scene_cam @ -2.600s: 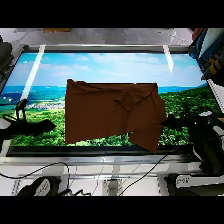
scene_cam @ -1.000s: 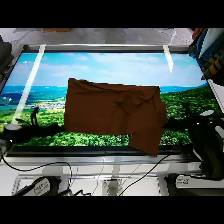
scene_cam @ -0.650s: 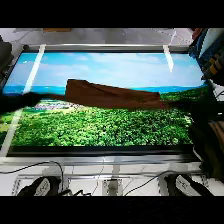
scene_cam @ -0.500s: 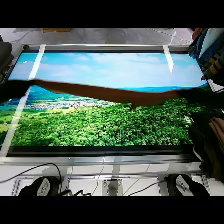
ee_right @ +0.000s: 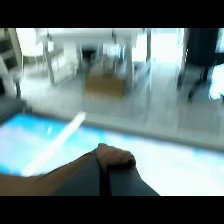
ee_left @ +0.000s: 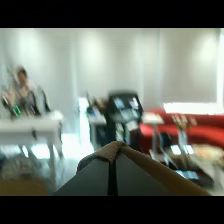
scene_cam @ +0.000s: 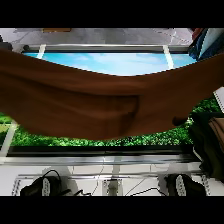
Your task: Fold the clothes and pants, and hang the long-sleeved shirts on hangers.
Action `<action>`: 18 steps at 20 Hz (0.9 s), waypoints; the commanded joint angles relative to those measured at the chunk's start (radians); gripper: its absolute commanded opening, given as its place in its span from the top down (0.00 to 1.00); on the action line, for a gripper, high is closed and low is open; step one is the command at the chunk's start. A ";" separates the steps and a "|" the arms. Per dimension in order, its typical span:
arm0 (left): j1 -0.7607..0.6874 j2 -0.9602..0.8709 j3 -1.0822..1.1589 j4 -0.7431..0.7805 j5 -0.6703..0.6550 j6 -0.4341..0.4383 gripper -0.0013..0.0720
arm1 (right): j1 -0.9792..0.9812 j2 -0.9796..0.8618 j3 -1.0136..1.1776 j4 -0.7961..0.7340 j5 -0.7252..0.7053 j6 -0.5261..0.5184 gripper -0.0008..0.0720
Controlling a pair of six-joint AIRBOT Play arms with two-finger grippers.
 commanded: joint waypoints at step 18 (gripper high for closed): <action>-0.233 -0.778 -0.001 0.048 -0.223 0.063 0.97 | 0.101 -0.622 0.058 -0.075 0.061 0.172 0.97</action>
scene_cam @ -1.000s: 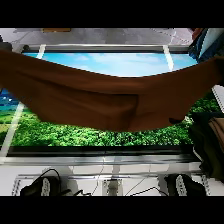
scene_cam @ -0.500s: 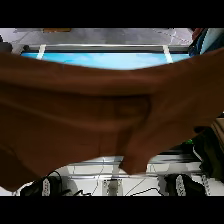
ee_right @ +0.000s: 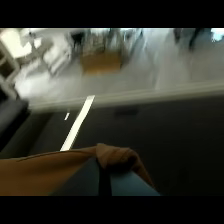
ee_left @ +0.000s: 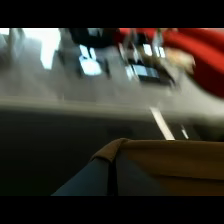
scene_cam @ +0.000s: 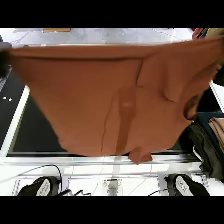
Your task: Fold the clothes and pants, and hang the long-sleeved shirts on hangers.
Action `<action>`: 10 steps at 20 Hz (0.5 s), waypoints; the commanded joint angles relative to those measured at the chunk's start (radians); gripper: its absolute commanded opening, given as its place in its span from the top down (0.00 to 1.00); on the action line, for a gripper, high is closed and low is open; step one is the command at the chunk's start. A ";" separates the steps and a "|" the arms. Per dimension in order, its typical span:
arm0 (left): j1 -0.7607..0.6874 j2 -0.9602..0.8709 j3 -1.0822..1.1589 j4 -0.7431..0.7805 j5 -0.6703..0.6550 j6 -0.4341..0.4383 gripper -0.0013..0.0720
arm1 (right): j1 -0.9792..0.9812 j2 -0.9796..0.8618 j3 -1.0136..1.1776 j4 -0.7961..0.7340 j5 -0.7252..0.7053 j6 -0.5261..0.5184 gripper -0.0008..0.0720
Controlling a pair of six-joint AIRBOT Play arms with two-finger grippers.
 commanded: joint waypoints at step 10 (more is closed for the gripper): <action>-0.346 -0.659 0.000 -0.003 0.792 0.183 0.96 | 0.220 -0.700 -0.022 -0.127 -0.415 0.006 0.97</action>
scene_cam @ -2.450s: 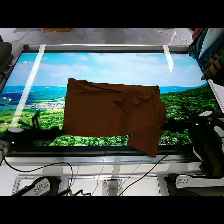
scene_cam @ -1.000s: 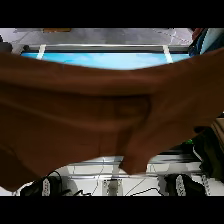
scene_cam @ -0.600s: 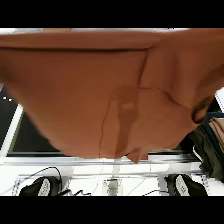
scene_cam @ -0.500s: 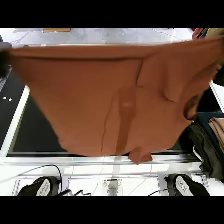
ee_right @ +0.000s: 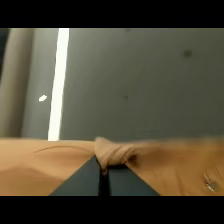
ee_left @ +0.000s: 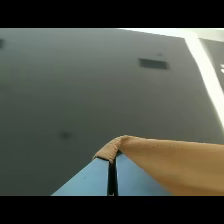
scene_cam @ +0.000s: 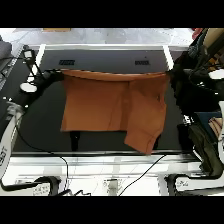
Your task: Fold the clothes and pants, and hang the long-sleeved shirts on hangers.
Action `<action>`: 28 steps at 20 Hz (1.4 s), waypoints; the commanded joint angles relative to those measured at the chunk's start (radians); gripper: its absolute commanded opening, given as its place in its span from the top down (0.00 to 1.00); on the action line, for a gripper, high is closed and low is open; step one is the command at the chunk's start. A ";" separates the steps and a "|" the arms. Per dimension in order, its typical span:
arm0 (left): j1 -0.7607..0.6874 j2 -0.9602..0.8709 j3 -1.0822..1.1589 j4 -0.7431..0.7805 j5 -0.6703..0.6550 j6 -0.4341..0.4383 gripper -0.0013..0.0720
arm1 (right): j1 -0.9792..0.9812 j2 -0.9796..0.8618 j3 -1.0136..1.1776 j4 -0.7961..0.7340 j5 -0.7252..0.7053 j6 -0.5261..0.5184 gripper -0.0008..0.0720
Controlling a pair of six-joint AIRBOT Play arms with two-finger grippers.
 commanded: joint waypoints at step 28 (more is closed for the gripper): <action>0.120 -0.166 0.003 0.137 -0.517 -0.099 0.02 | 0.035 -0.138 -0.058 -0.553 0.263 0.296 0.19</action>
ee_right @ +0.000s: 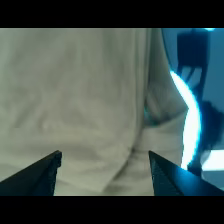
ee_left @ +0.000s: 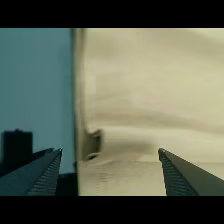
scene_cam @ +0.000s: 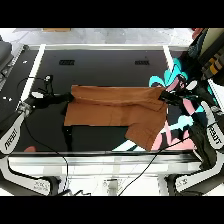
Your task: Fold the clothes and pants, and hang the long-sleeved shirts on hangers.
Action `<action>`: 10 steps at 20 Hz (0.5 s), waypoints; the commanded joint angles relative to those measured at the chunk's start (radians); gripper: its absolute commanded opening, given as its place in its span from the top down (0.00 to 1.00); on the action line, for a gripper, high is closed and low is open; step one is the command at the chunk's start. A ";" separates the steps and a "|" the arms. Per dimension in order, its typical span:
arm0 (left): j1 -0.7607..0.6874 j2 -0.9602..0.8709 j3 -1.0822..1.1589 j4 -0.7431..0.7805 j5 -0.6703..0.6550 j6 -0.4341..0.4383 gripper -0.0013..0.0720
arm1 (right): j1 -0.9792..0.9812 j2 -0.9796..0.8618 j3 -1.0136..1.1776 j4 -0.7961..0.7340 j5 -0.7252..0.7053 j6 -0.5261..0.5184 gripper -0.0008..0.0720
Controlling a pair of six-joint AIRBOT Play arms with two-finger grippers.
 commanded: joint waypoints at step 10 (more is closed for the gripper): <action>0.251 0.506 0.001 0.053 -0.405 -0.014 0.81 | -0.286 0.288 -0.213 -0.093 0.534 -0.197 0.63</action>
